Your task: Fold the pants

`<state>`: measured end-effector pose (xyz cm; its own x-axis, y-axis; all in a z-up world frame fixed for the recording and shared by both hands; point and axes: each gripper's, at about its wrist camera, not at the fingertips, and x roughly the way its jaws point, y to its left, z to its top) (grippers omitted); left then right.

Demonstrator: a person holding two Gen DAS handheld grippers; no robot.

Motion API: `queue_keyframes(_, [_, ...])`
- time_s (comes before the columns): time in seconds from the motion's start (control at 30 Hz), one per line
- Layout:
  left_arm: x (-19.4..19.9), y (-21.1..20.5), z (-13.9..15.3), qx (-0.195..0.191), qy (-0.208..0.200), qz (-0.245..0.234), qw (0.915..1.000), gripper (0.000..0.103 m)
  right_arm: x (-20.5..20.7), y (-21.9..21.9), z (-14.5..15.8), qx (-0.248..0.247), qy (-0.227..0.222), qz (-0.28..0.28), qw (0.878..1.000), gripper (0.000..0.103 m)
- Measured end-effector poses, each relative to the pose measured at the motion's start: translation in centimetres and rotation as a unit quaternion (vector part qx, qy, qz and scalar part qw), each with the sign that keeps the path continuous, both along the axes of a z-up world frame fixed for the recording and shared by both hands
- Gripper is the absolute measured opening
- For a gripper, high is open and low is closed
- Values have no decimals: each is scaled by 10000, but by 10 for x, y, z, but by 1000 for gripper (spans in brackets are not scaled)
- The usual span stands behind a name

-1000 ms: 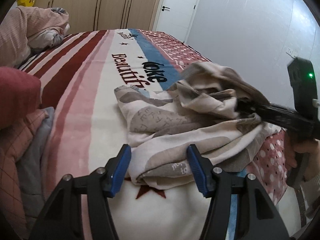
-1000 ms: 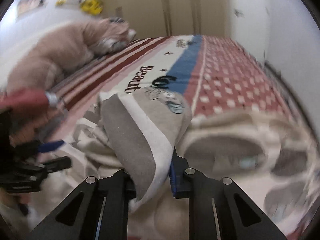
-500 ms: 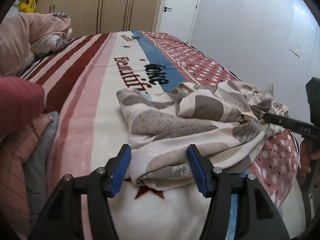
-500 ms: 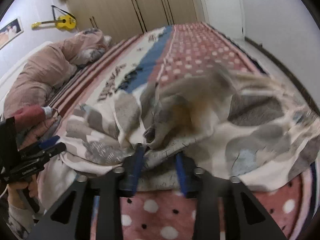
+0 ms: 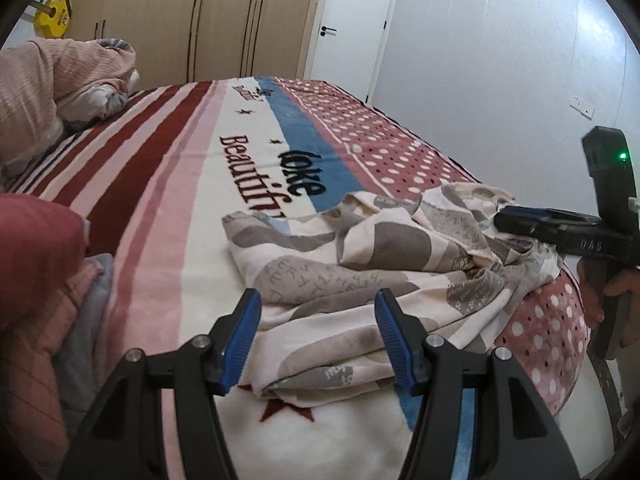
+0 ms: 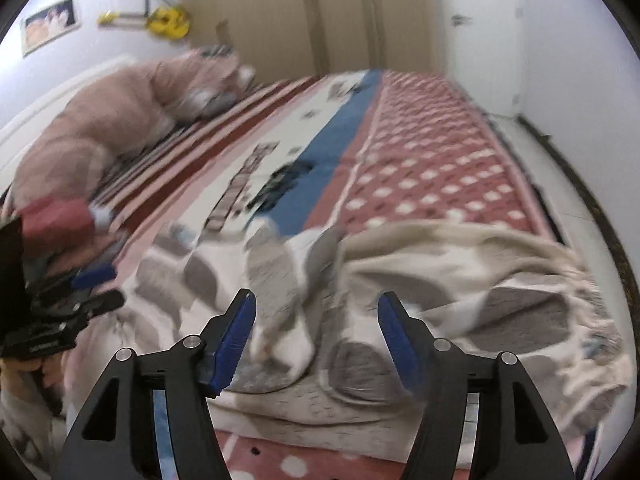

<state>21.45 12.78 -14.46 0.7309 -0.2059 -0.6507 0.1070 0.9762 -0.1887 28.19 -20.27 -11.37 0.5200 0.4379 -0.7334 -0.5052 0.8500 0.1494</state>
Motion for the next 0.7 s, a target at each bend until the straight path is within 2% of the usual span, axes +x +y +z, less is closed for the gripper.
queue_keyframes(0.1, [5,-4,-7,31,94,-39,9999,55,2,21,-16,-172,114,363,9991,65])
queue_keyframes(0.17, [7,-5,-11,26,167,-62,9998,55,4,35,-30,-346,201,531,9978,65])
queue_keyframes(0.2, [8,-5,-14,19,207,-69,9998,55,5,40,-34,-479,177,533,9973,61])
queue_keyframes(0.23, [8,-5,-16,23,234,-72,9997,55,6,45,-38,-698,51,495,9963,51])
queue_keyframes(0.27, [9,-5,-18,32,265,-86,9996,55,6,47,-39,-812,-83,467,9956,26])
queue_keyframes(0.3, [9,-5,-20,36,283,-95,9995,55,6,48,-40,-907,-211,414,9948,17])
queue_keyframes(0.37, [10,-6,-23,45,315,-102,9994,55,10,42,-35,-802,-276,252,9961,10])
queue_keyframes(0.47, [10,-6,-28,64,359,-106,9993,55,15,24,-24,-692,-415,-110,9967,9])
queue_keyframes(0.53, [10,-7,-29,69,376,-113,9992,55,22,9,-19,-545,-313,-320,9975,9])
queue_keyframes(0.63, [9,-7,-29,106,396,-88,9991,55,27,-15,-16,-677,-420,-803,9936,10])
queue_keyframes(0.7, [10,-6,-29,113,414,-83,9990,55,28,-34,-14,-565,-326,-988,9930,10])
